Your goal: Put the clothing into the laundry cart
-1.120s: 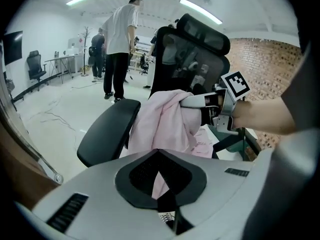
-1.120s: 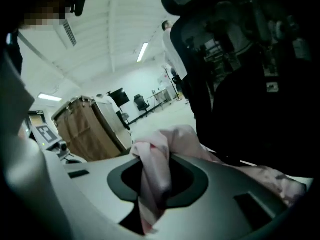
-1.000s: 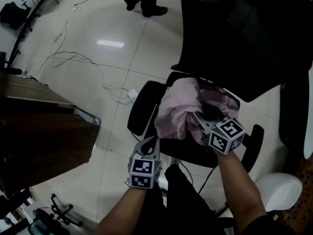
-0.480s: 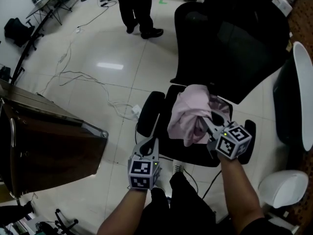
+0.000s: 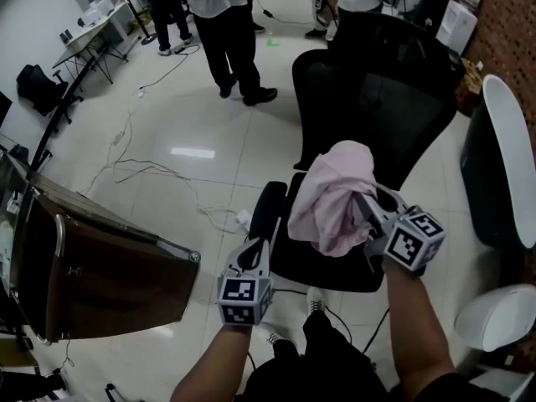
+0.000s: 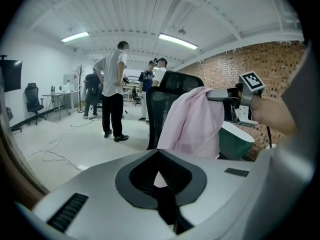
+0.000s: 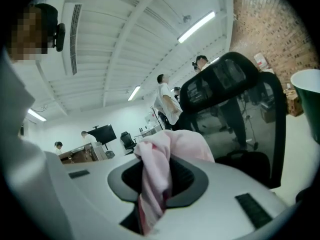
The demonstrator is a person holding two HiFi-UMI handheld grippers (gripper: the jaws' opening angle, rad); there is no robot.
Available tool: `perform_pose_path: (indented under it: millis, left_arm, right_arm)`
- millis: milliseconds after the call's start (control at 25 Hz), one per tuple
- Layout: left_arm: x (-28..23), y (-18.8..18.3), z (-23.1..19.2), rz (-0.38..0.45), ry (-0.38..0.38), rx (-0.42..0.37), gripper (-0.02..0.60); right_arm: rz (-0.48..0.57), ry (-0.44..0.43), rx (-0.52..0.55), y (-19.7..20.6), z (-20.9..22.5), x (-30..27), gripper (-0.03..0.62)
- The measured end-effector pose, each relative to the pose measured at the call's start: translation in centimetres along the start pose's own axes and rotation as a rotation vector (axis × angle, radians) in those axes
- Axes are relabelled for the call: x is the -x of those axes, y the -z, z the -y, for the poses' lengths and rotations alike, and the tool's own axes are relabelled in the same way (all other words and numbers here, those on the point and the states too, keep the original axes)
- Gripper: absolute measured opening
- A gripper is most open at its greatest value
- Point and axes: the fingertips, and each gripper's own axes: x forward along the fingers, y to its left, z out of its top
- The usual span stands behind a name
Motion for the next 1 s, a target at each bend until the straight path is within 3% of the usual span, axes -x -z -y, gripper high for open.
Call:
perform_pose_path:
  millis: [440, 720, 1000]
  left_arm:
    - [9.1, -5.3, -3.5, 0.109, -0.119, -0.027, 0.0]
    - [14.0, -8.7, -4.6, 0.195, -0.203, 0.006, 0.0]
    - [21.5, -9.6, -9.6, 0.263, -0.378, 0.048, 0.0]
  right_arm:
    - [0.051, -0.131, 0.09, -9.5, -8.9, 1.5, 0.087]
    - [0.054, -0.281, 0.114, -13.4, -15.7, 1.4, 0.087]
    - [0.067, -0.494, 0.132, -16.1, -25.6, -1.0, 0.087]
